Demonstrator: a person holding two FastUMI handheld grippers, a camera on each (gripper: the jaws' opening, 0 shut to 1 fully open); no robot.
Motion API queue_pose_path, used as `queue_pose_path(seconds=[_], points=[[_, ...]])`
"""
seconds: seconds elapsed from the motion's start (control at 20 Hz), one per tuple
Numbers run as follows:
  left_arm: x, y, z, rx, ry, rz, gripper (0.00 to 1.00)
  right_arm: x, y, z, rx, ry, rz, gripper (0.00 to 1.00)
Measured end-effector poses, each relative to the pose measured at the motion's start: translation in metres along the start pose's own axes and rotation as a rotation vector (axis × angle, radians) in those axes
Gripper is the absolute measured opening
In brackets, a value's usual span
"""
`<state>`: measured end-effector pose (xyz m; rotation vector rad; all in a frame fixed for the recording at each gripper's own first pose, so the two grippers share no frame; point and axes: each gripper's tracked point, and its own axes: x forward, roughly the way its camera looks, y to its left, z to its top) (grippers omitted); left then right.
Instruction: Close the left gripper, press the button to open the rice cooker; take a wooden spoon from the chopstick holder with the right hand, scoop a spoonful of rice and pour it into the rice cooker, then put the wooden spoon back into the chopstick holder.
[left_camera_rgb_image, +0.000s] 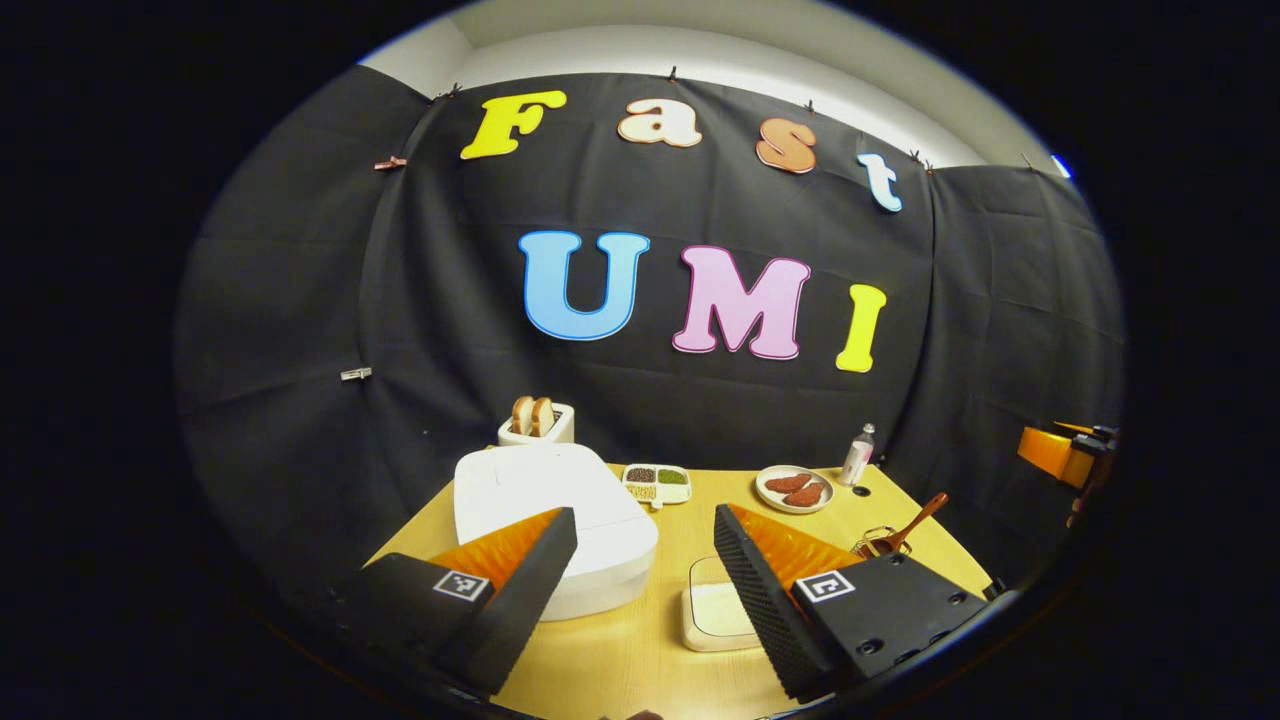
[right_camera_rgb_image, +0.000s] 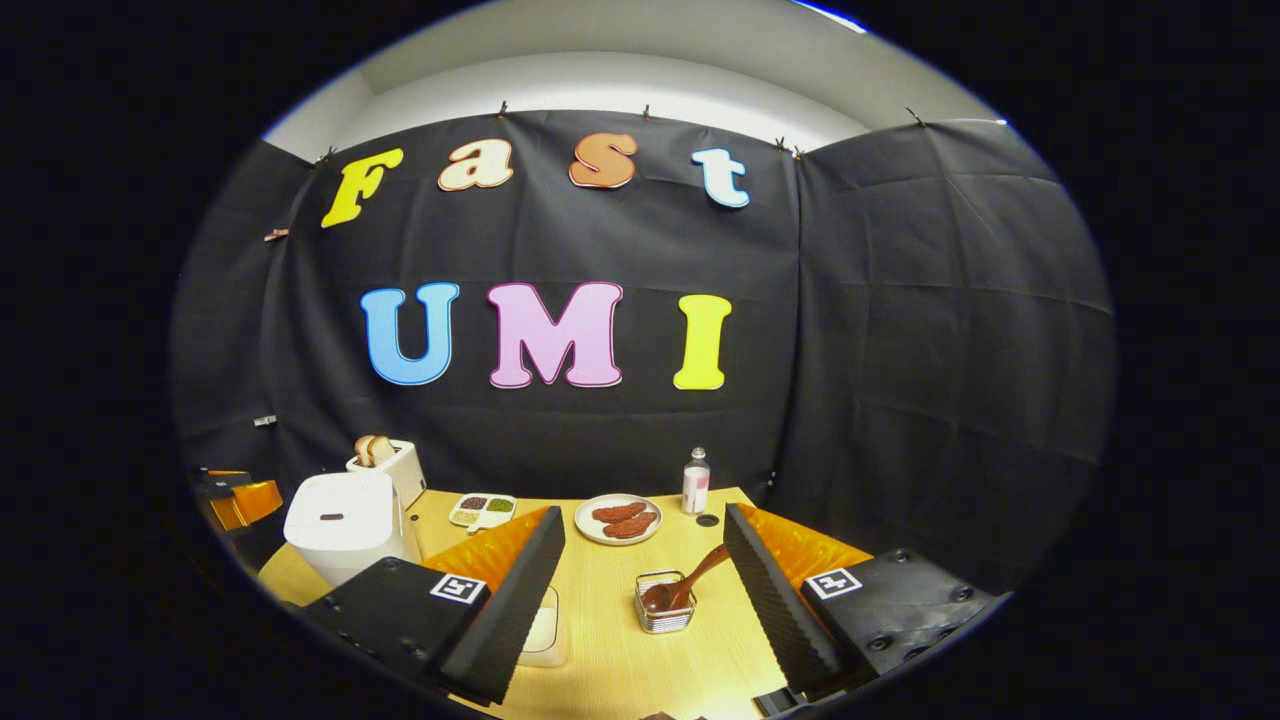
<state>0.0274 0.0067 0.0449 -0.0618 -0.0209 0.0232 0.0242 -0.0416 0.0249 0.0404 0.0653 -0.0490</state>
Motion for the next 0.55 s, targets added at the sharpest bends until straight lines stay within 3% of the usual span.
queue_pose_path(seconds=[0.55], points=[[-0.062, -0.057, 0.021, 0.045, -0.064, 0.077, 0.95, -0.021, -0.053, 0.011, 0.040, -0.060, 0.112, 1.00]])
